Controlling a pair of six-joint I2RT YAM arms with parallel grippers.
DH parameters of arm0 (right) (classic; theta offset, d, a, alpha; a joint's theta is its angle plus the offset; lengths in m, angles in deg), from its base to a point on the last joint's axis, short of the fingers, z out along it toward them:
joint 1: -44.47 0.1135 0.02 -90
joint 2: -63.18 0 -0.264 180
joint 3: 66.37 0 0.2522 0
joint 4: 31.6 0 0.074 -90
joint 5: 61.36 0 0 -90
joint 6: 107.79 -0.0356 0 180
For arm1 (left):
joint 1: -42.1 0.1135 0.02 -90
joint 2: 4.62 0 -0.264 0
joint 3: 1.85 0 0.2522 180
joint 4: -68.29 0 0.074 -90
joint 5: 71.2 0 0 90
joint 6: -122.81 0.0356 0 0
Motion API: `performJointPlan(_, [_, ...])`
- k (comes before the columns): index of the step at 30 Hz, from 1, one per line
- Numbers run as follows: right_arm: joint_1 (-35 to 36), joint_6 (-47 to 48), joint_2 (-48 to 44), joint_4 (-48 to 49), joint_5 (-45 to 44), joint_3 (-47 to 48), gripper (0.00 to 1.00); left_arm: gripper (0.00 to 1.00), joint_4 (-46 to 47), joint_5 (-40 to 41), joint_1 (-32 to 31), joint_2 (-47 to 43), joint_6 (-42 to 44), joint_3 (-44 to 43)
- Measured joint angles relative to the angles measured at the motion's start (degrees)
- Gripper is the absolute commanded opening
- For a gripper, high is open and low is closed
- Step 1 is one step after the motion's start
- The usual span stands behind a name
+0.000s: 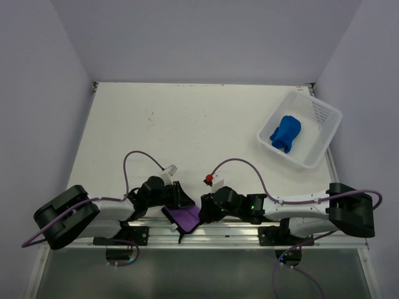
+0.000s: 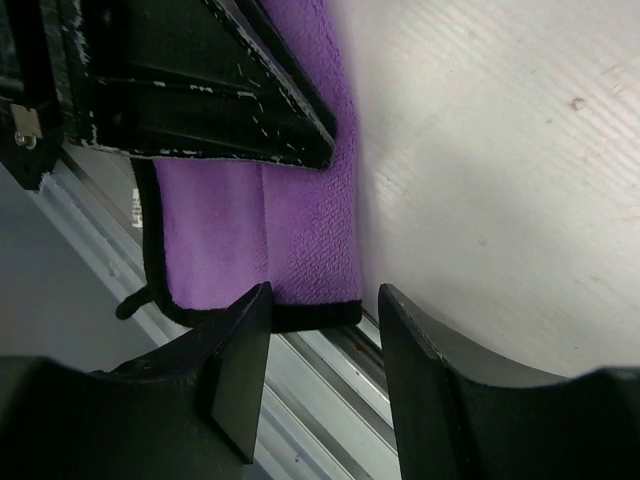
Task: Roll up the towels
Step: Roll the towel
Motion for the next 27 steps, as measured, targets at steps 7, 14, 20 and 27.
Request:
performJointPlan(7, [0.0, -1.7, 3.7, 3.2, 2.0, -0.3, 0.51, 0.29, -0.7, 0.3, 0.0, -0.7, 0.0, 0.1])
performJointPlan(14, [0.0, -2.3, 7.3, 5.3, 3.8, -0.3, 0.46, 0.29, -1.1, 0.5, 0.0, -1.2, 0.0, 0.2])
performJointPlan(20, [0.0, -2.8, 8.5, 6.2, 4.3, -0.4, 0.28, 0.29, -1.7, 0.7, 0.0, -1.6, 0.0, 0.2])
performJointPlan(27, [0.0, -1.9, 9.0, 6.0, 4.1, -0.3, 0.22, 0.29, -1.9, 0.9, 0.0, -1.7, 0.0, 0.2])
